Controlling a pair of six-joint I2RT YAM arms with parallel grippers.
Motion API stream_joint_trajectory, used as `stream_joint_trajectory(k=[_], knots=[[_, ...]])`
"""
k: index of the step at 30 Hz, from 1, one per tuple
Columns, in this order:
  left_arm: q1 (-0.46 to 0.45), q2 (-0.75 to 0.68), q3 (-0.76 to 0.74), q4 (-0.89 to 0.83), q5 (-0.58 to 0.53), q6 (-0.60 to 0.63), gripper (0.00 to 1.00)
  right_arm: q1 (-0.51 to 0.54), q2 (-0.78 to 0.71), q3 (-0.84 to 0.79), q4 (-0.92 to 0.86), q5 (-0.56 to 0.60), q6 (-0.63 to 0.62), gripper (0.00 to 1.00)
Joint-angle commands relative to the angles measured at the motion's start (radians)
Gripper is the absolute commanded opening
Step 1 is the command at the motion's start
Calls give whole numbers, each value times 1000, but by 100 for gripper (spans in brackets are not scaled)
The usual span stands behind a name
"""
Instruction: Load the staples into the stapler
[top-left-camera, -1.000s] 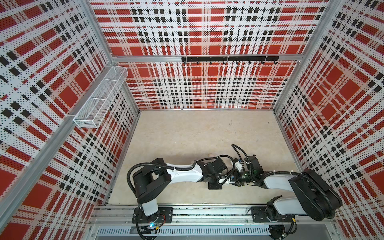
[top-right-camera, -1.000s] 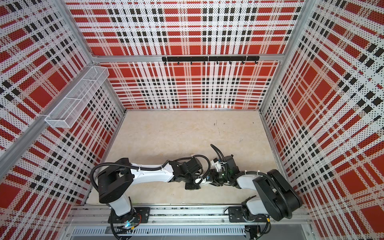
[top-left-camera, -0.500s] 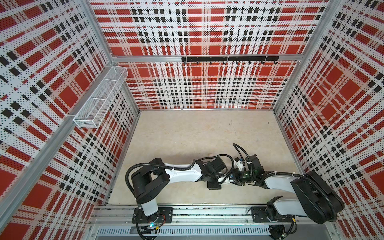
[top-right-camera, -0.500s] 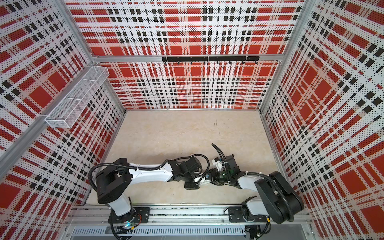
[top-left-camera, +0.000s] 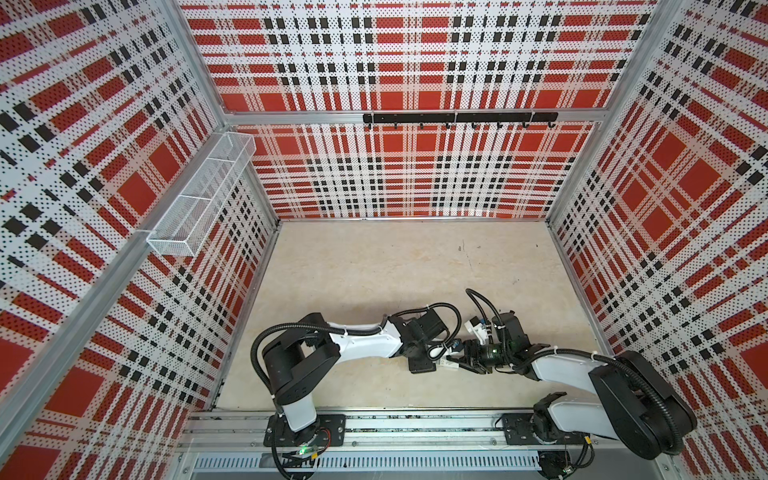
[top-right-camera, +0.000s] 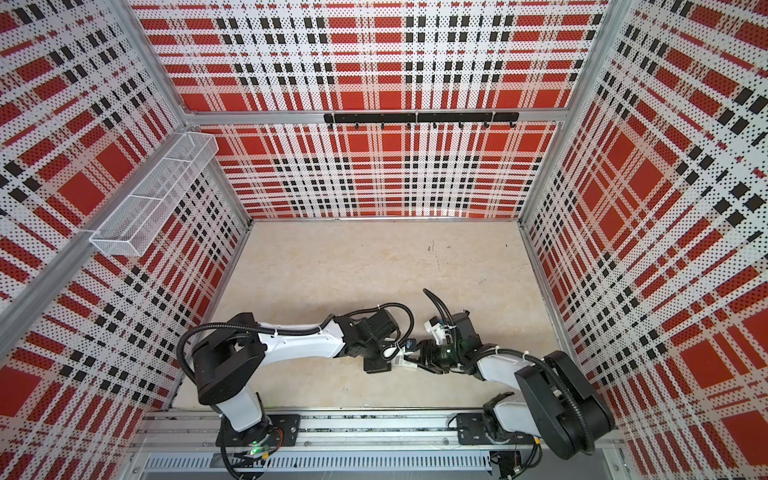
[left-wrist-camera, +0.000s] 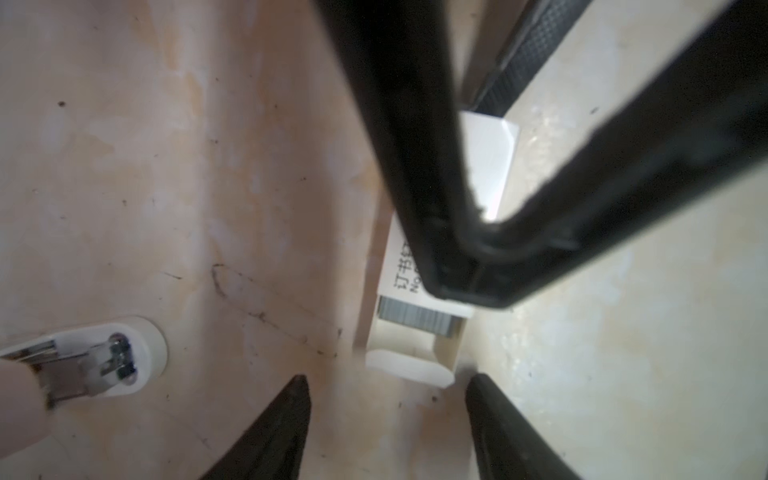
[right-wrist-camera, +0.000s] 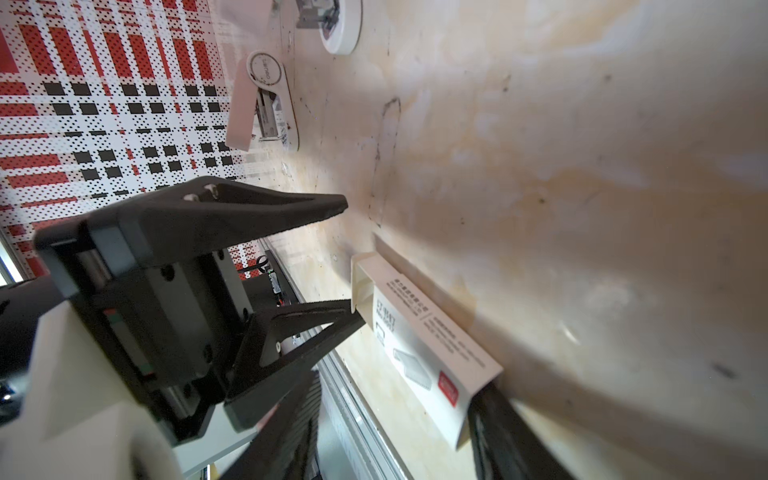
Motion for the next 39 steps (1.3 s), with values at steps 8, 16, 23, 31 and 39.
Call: stream_joint_trajectory(k=[8,16,23,31,39], knots=[[4,-25,9,0,66,55,66,-30,-27,-16,-20,10,-13,54],[14,12,59,-4,114,92,67,-56,-51,-12,-66,1,-36,52],[13,50,83,-4,141,105,67,-62,-51,-15,-84,-5,-47,51],[11,57,72,-24,154,135,67,-72,-77,-17,-115,2,-57,49],[13,38,84,-48,132,155,68,-85,-92,-9,-158,15,-73,51]])
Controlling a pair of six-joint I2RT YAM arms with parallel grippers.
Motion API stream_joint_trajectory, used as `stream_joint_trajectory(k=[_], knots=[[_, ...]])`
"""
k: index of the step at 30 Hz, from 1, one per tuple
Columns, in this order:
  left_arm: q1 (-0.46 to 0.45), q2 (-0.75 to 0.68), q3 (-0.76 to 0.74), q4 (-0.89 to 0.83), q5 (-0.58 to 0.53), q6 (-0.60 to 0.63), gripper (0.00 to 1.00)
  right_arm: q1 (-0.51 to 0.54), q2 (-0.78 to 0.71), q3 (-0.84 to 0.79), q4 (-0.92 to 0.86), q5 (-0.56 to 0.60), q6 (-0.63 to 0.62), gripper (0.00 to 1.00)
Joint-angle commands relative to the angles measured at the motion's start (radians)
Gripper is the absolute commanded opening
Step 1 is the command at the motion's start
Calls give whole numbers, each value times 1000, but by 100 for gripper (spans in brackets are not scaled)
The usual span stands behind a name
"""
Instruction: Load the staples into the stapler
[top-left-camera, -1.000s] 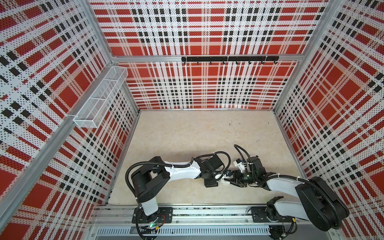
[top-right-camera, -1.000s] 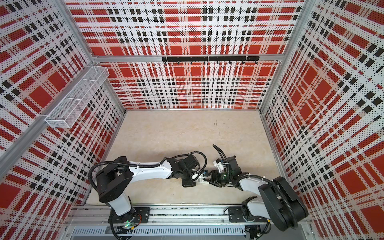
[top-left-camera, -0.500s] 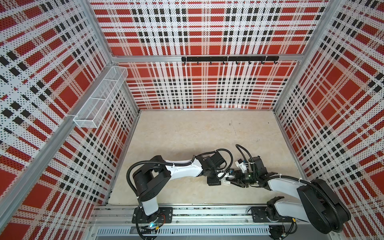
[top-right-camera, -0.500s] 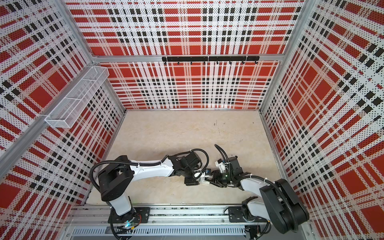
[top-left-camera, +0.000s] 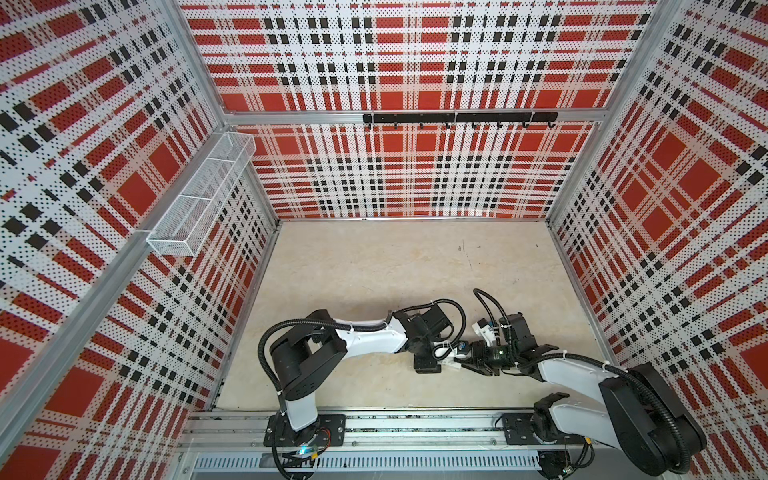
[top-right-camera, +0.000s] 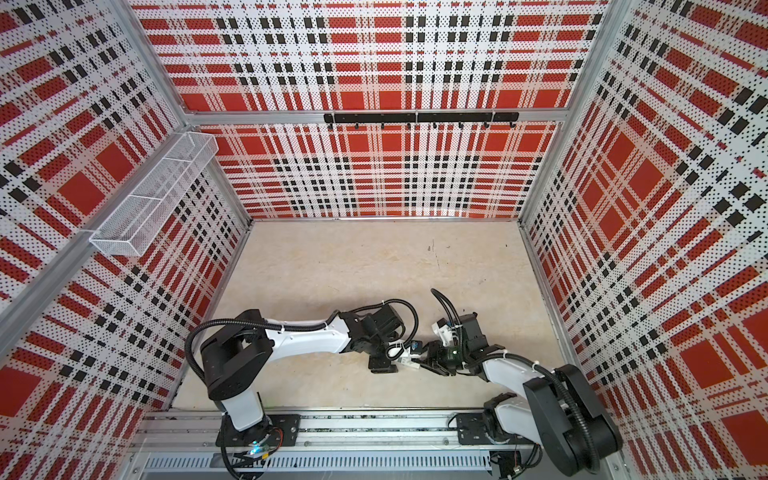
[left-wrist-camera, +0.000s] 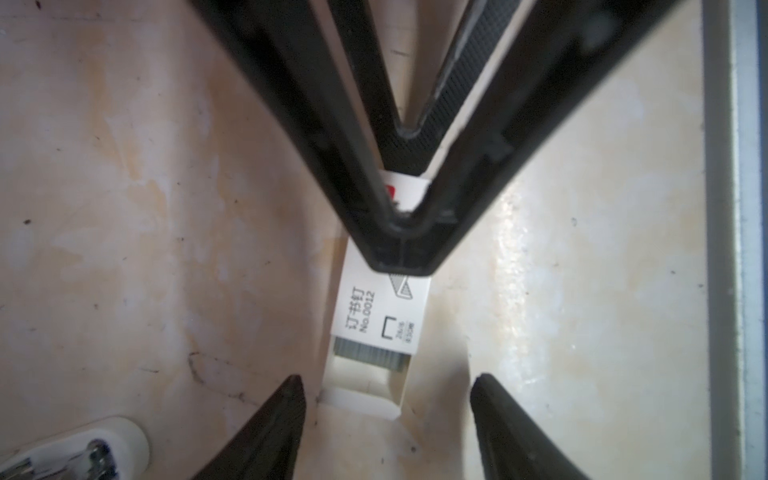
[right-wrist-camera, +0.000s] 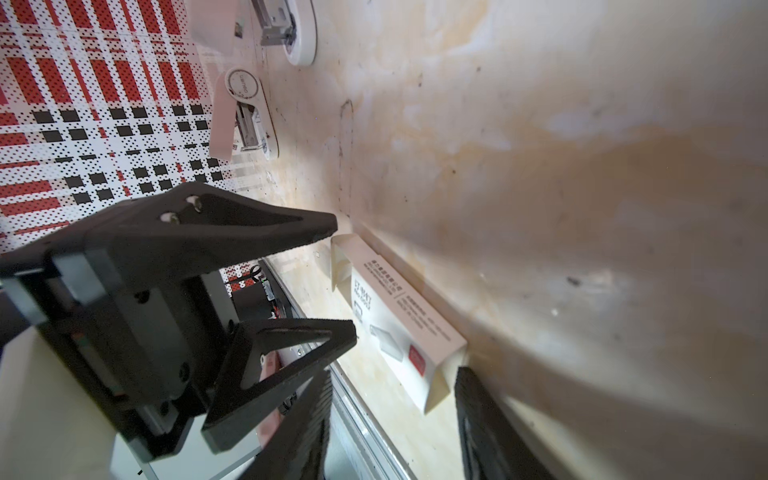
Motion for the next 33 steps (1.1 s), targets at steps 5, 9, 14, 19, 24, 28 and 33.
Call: stream_joint_trajectory(k=[5,9,14,19,24,28,33], knots=[[5,-13,22,-40,2,57,69,-11,-20,0,-21,-5,-34,50],[6,15,58,-61,12,67,69,-11,-44,-11,-23,-32,-26,45],[8,13,66,-77,24,74,68,-11,-50,-1,-30,-34,-33,44],[13,-3,54,-93,36,77,69,-13,5,25,-31,-42,-54,44],[14,-15,52,-100,41,74,68,-13,48,40,5,-50,-55,44],[19,-18,52,-98,38,75,69,-15,80,59,10,-55,-67,44],[27,-28,39,-67,32,52,70,-19,106,72,20,-58,-73,44]])
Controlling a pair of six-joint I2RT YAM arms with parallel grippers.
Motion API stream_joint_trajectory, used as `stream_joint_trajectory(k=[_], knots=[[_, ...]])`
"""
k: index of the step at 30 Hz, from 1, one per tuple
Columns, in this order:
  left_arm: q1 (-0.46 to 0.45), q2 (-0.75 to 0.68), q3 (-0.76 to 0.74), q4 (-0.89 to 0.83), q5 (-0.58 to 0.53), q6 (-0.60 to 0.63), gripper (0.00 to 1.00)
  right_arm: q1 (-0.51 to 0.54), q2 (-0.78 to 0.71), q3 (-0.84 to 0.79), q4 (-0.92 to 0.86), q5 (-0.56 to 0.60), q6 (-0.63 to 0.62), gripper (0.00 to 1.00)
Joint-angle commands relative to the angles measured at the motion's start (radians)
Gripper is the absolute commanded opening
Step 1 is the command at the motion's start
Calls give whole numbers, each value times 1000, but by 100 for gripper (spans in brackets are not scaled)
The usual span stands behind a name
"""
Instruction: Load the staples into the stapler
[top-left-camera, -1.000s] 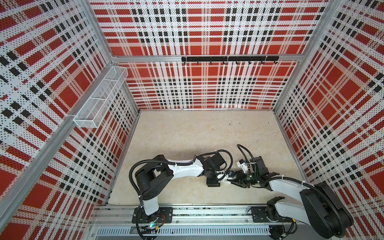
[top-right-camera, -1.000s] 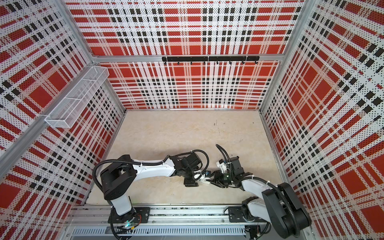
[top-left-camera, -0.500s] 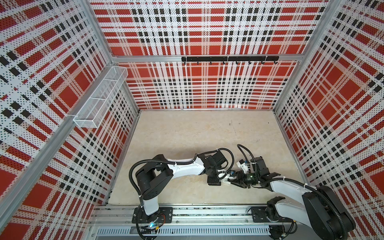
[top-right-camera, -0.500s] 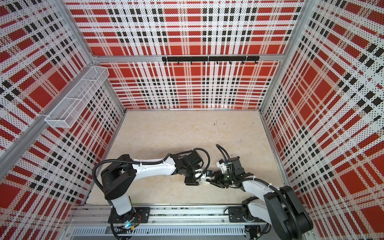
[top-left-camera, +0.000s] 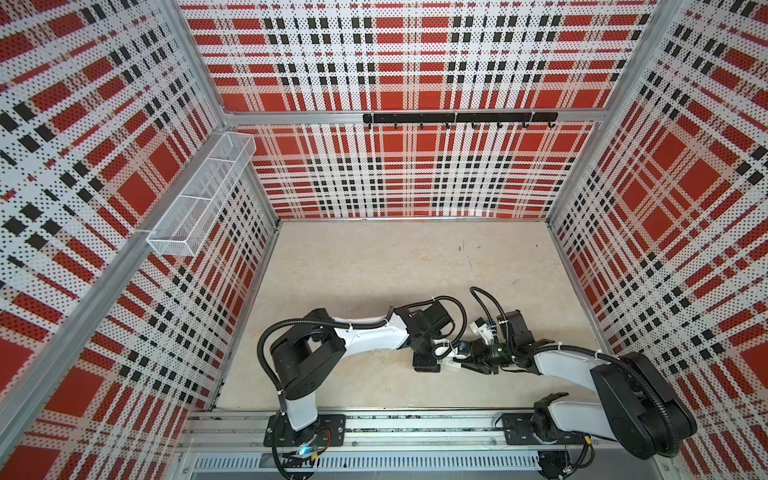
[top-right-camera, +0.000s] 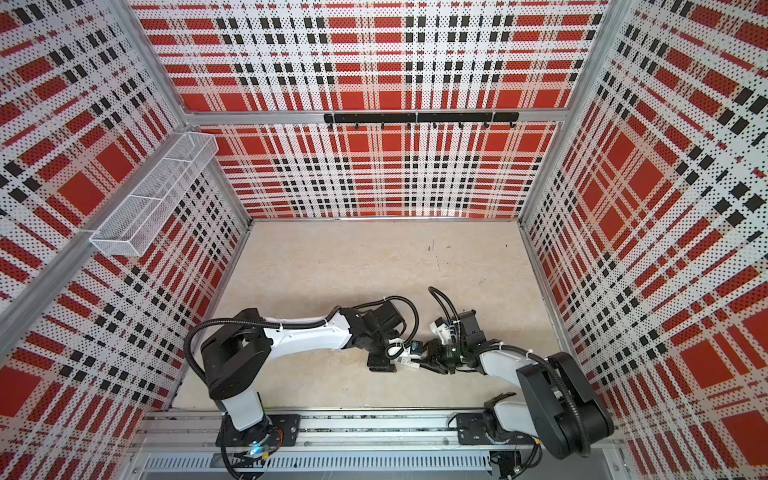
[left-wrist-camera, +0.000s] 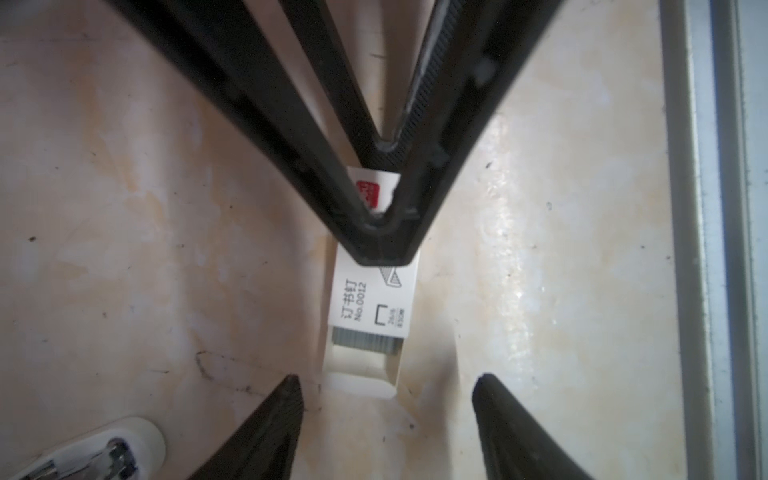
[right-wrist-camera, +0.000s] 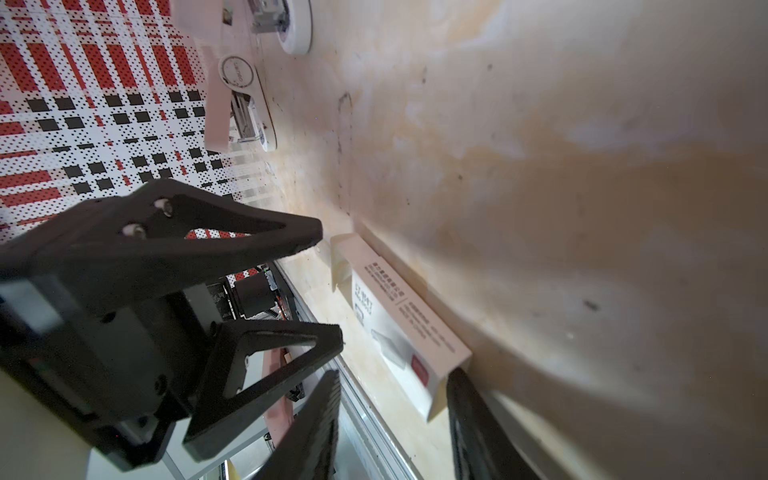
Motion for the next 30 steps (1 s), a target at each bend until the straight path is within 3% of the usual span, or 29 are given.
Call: stream_joint_trajectory(k=[1,17,30], knots=[[10,-27,-14,19,6,-15,70,-6,21,24,41,-10,-27,44],[8,-7,-15,27,40,-58,70,-24,116,62,61,-42,-63,44],[-27,14,-32,77,-14,-83,70,-33,-22,30,-25,-1,-74,45]])
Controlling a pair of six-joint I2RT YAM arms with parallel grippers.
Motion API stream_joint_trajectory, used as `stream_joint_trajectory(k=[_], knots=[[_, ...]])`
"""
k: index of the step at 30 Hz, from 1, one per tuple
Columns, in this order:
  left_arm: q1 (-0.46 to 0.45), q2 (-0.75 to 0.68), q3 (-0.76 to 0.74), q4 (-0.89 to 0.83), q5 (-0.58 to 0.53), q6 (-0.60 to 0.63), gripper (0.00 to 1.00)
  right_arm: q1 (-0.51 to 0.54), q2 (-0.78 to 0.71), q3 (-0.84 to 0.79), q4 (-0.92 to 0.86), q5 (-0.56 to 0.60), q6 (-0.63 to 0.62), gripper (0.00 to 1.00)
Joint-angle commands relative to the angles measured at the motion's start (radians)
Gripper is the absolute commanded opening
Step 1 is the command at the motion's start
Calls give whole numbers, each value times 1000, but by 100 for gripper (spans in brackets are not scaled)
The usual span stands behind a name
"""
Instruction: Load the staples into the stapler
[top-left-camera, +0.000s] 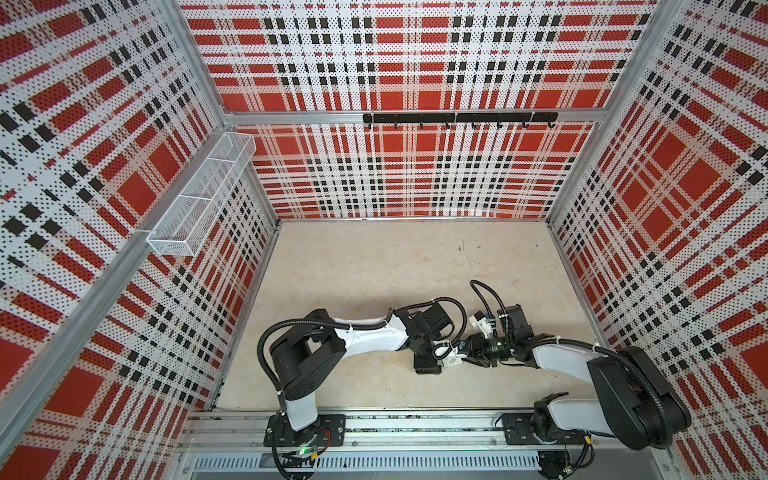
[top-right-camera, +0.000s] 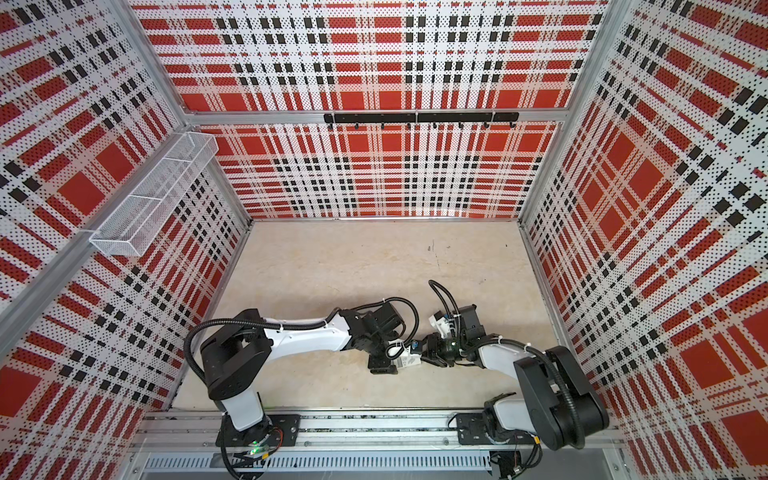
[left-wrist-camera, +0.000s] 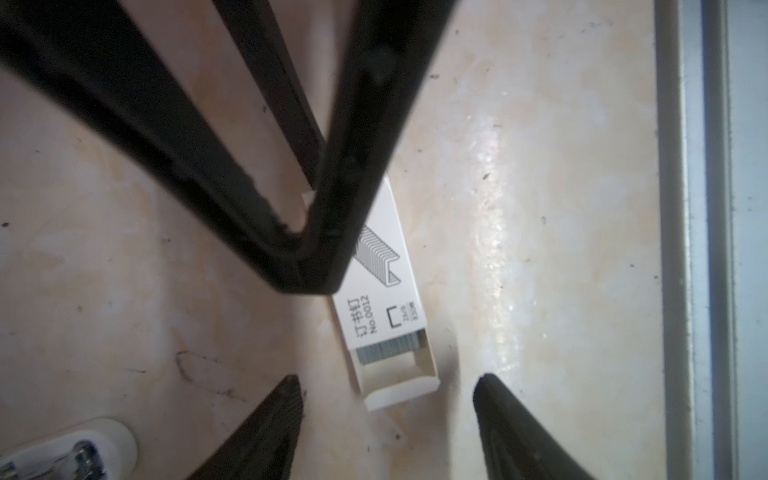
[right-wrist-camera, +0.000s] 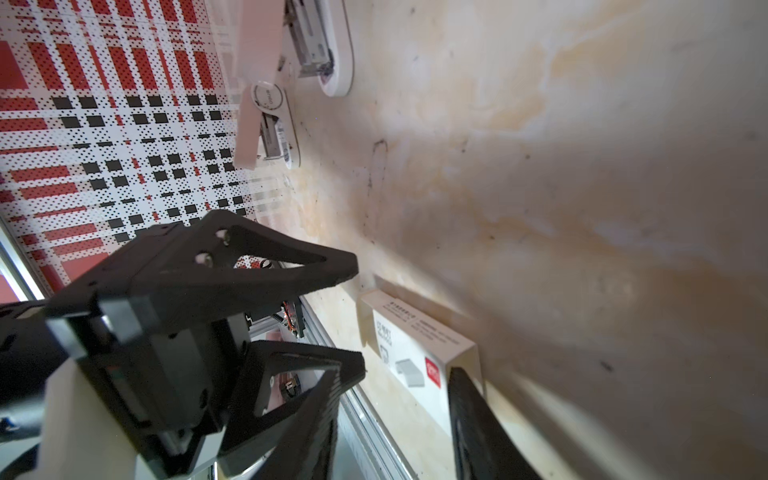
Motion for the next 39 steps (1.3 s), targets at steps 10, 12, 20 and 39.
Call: stream_joint_trajectory(k=[10,12,20,39], knots=[[-14,38,-4,47,-42,-32,68,-24,-48,-42,-12,9,-28,44],[-16,33,-10,48,-42,-33,68,-24,-40,-44,-2,1,-26,43],[-23,28,-14,52,-24,-28,63,-24,-37,-63,9,-12,-24,42],[-28,30,-13,43,-23,-23,46,-23,-18,-79,40,-20,-27,33]])
